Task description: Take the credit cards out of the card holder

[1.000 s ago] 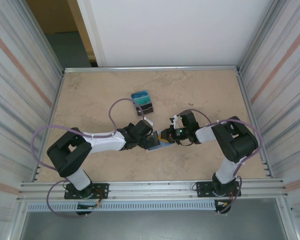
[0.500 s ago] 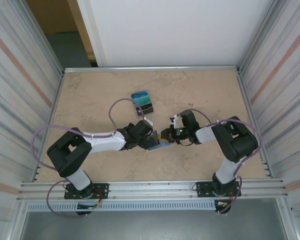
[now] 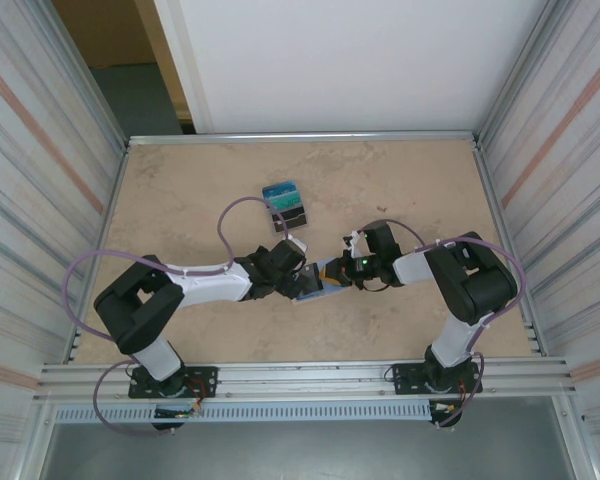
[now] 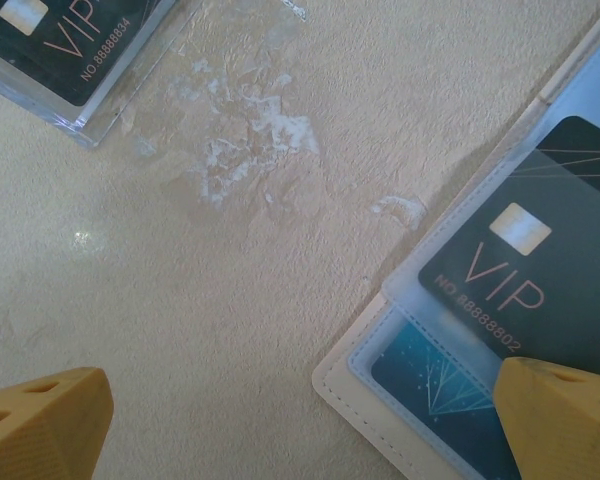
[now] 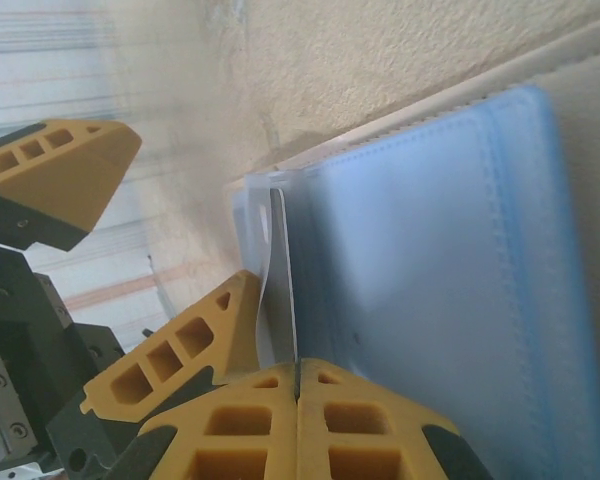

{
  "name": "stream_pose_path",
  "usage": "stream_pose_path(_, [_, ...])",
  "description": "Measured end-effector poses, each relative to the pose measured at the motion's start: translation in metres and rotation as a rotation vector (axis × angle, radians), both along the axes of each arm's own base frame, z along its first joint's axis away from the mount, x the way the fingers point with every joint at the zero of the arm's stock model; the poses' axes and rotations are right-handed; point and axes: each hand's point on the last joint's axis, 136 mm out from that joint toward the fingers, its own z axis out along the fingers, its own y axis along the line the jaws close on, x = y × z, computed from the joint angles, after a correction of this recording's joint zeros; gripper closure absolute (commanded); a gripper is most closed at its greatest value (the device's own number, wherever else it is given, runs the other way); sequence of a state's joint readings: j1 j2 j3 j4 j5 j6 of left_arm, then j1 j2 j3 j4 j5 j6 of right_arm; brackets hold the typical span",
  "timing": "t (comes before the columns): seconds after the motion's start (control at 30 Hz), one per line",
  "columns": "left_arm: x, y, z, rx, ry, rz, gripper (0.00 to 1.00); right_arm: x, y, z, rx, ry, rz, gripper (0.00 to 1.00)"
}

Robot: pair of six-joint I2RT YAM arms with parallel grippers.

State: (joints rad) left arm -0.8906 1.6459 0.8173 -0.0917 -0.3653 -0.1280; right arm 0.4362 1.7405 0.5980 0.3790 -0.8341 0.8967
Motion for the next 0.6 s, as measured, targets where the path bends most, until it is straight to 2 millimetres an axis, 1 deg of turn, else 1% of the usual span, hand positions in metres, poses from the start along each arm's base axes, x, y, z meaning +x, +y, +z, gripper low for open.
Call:
stream_pose_path(0.23, [-0.0001, 0.0, 0.0002, 0.002, -0.002, -0.001, 0.01, 0.003, -0.002, 0.0024, -0.016, -0.011, 0.009, 1.0])
stream_pose_path(0.6, [-0.0005, 0.0026, 0.0021, 0.027, -0.006, -0.015, 0.01, 0.0022, -0.009, -0.0001, -0.051, -0.009, 0.003, 1.0])
